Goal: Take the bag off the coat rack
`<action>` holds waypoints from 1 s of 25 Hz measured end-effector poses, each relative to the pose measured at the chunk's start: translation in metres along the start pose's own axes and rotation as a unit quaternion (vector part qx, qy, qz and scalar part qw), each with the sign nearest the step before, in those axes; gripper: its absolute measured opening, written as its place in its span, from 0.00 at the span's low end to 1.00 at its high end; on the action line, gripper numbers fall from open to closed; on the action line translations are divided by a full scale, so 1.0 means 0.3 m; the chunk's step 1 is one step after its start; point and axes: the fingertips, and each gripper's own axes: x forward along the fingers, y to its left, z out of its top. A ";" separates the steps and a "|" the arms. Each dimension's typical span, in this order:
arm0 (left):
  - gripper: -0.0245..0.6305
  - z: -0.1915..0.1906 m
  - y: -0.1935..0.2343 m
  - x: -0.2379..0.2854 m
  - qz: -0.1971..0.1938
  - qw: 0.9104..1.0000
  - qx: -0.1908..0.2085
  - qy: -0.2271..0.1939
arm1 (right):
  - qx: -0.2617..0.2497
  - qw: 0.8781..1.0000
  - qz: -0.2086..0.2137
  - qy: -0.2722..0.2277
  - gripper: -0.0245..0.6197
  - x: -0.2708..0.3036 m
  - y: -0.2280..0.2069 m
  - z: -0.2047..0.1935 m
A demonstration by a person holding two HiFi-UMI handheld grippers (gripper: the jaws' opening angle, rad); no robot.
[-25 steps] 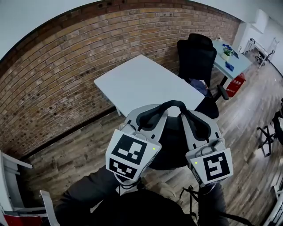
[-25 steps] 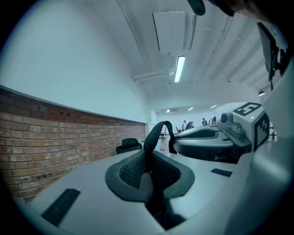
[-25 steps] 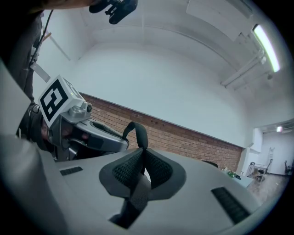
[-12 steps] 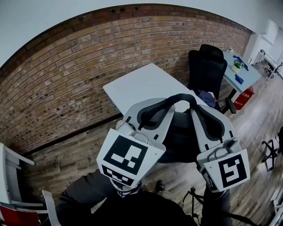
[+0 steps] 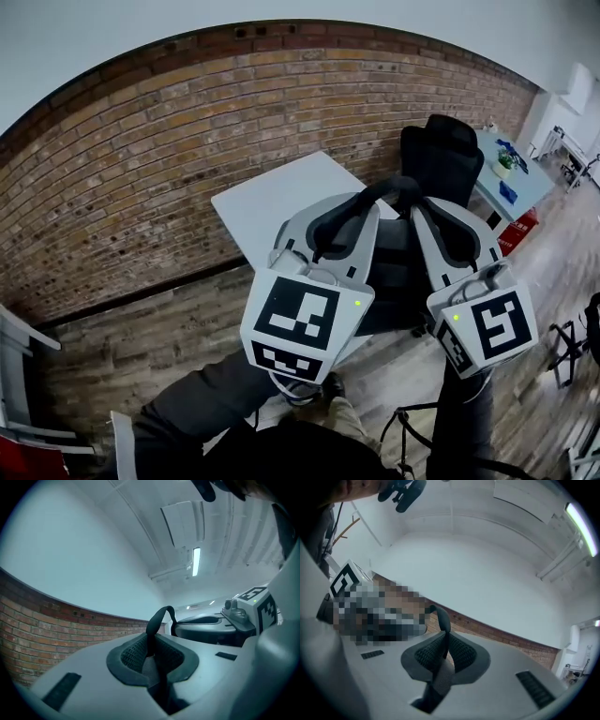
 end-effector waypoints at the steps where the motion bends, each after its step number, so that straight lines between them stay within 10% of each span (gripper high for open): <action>1: 0.11 -0.046 0.014 0.032 0.009 1.000 -0.009 0.007 | -0.001 1.000 0.006 0.003 0.08 0.031 -0.013 -0.049; 6: 0.11 -0.273 0.107 0.163 0.064 0.997 -0.024 0.043 | 0.028 0.998 0.060 0.013 0.08 0.206 -0.048 -0.288; 25: 0.11 -0.318 0.327 0.478 0.172 0.983 0.005 0.069 | 0.027 0.990 0.139 -0.024 0.10 0.550 -0.239 -0.386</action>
